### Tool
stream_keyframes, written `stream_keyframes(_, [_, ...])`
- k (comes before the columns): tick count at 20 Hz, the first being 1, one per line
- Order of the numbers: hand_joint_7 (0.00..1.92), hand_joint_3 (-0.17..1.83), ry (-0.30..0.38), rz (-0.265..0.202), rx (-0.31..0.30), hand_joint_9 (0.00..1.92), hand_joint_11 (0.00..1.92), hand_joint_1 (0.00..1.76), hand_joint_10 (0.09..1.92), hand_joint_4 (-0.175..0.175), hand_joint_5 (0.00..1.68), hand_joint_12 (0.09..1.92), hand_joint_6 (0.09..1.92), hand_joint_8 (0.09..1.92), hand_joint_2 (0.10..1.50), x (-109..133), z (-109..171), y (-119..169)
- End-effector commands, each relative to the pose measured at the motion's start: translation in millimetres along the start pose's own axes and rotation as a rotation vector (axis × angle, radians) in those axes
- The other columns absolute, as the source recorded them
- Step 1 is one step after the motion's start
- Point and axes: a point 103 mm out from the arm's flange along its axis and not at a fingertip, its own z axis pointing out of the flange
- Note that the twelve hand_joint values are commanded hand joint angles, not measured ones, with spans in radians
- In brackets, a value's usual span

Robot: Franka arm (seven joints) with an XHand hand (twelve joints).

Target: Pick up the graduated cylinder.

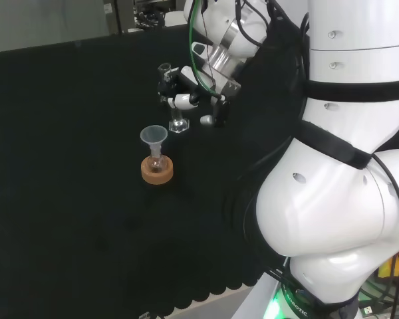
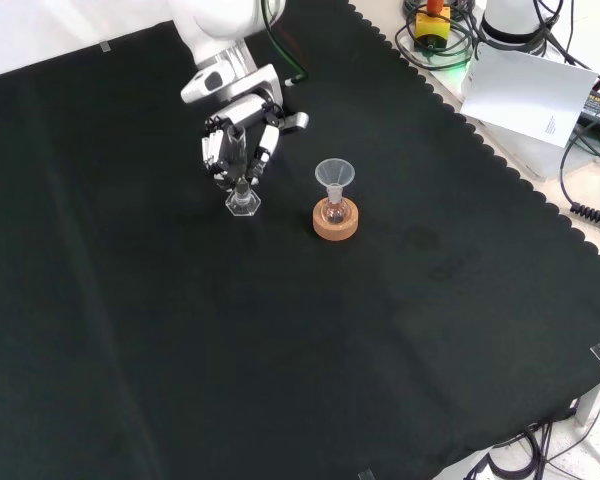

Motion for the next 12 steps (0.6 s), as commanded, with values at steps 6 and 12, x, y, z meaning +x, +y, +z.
stream_keyframes(6, [0.84,0.0,-0.134,0.017,0.099,1.32,1.09,1.23,0.16,-0.175,0.81,0.86,1.23,1.24,1.19,11,-40,-15])
stream_keyframes(12, [0.85,0.0,-0.182,0.03,0.151,1.33,1.1,1.33,0.13,-0.101,0.94,0.83,0.74,1.24,1.18,22,-49,-26])
